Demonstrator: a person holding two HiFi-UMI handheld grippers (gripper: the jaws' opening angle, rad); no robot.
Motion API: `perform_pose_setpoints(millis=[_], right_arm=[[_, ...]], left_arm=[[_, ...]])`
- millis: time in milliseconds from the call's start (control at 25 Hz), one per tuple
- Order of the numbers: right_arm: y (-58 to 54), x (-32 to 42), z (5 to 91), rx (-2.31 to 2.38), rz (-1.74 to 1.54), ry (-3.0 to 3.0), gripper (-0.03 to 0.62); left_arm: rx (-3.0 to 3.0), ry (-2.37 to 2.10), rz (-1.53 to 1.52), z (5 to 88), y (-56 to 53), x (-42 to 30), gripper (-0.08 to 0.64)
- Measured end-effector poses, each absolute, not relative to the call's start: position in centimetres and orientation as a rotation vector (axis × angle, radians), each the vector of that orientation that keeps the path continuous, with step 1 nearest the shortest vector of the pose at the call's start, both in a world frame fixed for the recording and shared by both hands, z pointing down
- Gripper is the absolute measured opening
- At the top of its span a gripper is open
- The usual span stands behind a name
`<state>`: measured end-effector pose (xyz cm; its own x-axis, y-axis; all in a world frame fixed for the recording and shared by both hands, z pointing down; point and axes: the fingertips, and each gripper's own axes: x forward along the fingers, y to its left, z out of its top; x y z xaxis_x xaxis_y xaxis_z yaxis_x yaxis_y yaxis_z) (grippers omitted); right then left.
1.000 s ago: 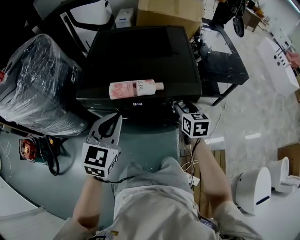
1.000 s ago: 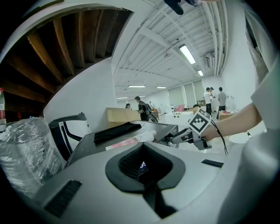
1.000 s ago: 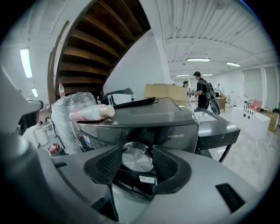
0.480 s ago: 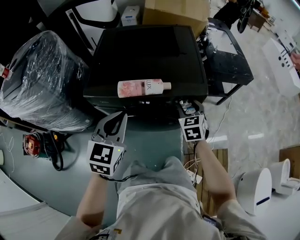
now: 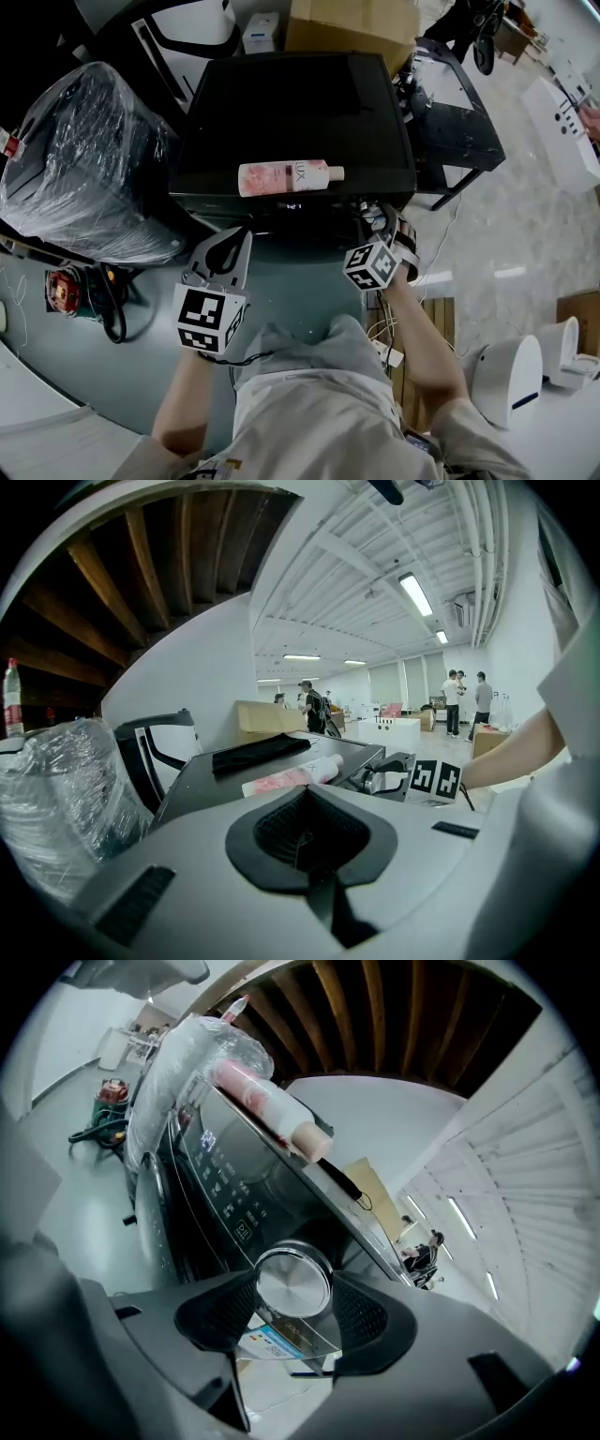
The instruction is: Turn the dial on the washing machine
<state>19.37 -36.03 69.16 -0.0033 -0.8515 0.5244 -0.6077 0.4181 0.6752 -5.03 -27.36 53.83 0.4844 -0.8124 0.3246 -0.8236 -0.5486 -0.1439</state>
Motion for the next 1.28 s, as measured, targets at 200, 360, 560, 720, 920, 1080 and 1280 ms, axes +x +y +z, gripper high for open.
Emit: perform_pose_setpoints(millis=[200, 360, 560, 720, 920, 1080, 1280], right_arm=[[-36.0, 19.5, 68.6, 1.349, -0.204, -1.755, 0.279], [-34.6, 19.9, 66.8, 1.403, -0.052, -1.812, 0.279], [-32.7, 19.5, 62.5, 1.429, 0.127, -1.944, 0.225], [-31.5, 19.0, 57.7, 1.449, 0.168, -2.043, 0.115], [-30.0, 17.6, 51.8, 1.373, 0.172, -2.157, 0.049], [-28.5, 16.3, 46.1, 1.359, 0.133, -2.242, 0.028], [-26.9, 15.4, 39.7, 1.376, 0.156, -2.382, 0.028]], left_arm=[[2.658, -1.458, 0.568, 53.6, -26.8, -5.5, 0.018], [2.652, -1.448, 0.575, 52.1, -26.1, -5.9, 0.018], [2.653, -1.463, 0.575, 49.3, -25.5, -6.4, 0.018], [2.646, -1.481, 0.559, 47.2, -24.6, -6.7, 0.018], [2.656, -1.511, 0.512, 43.7, -23.5, -6.8, 0.018], [2.670, -1.522, 0.486, 40.5, -22.9, -6.9, 0.018], [2.733, -1.513, 0.508, 36.6, -21.6, -6.1, 0.018]])
